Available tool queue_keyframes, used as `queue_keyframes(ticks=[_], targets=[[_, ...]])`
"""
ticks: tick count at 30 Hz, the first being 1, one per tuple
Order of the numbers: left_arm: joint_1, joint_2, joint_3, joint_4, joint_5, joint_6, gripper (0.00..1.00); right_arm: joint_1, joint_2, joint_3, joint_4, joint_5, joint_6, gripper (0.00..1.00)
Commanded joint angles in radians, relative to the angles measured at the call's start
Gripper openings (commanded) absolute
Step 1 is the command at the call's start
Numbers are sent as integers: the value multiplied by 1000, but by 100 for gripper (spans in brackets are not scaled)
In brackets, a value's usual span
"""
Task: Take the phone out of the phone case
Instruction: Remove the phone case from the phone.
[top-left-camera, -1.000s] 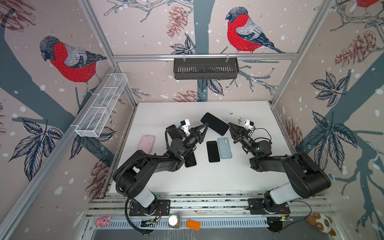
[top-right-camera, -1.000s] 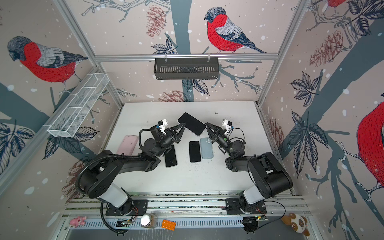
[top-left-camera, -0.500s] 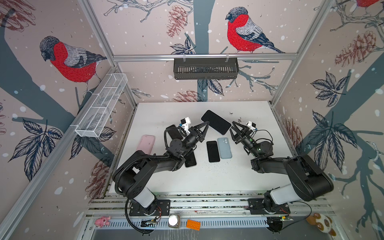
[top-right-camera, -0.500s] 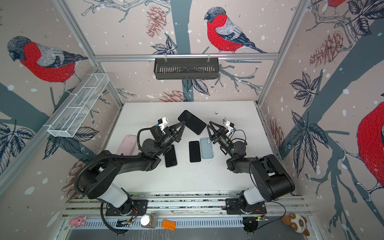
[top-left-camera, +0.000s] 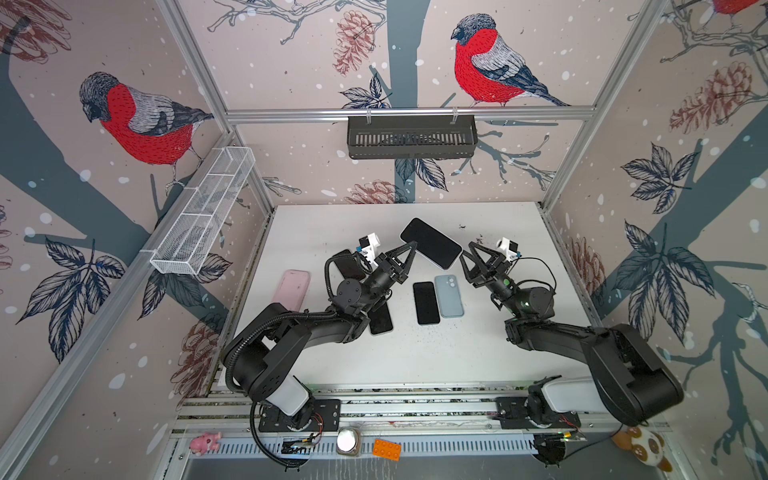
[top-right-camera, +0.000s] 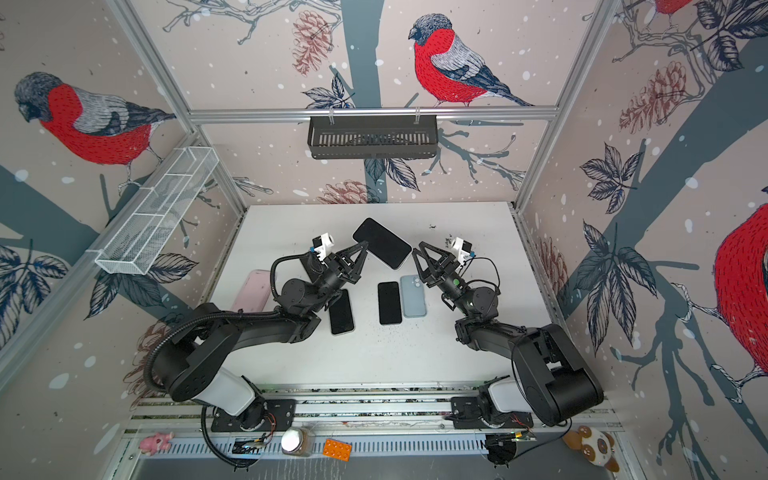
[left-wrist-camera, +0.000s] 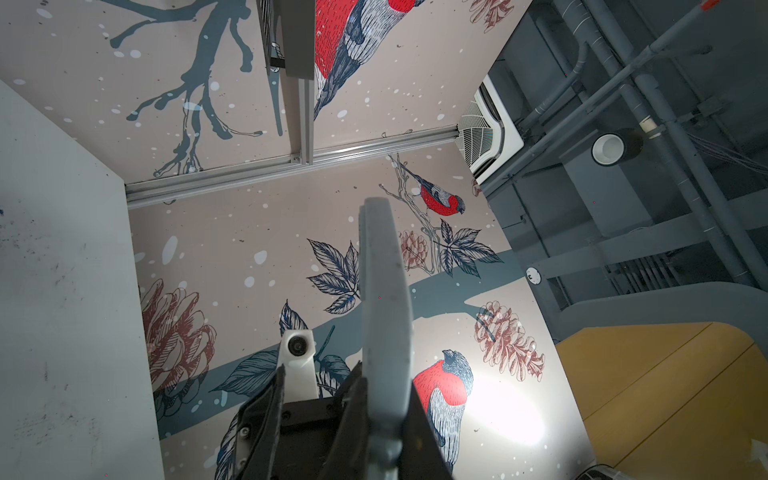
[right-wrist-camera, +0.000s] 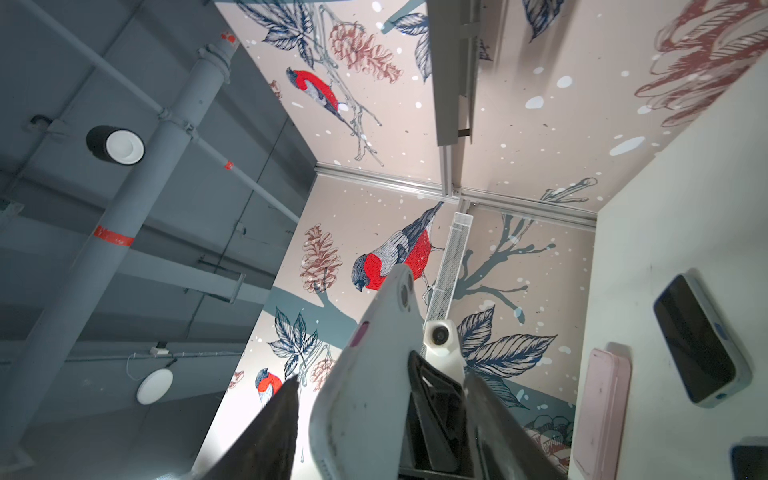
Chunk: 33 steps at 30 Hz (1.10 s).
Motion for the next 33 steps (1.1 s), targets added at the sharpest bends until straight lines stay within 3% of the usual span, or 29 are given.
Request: queue_keyframes(ticks=[1,7,26,33], targets=[[-2,-11,4,165,-7,4,0,16,-27,21,156,-39,-64,64],[-3,-13,2,167,-6,4,0,44,-29,42,106,-45,-93,60],[-13,-19,10,160,-12,13,0,59,-13,32,126,-25,-78,19],[-15,-12,17,174,-18,13,0,50,9,34,201,-1,-15,16]])
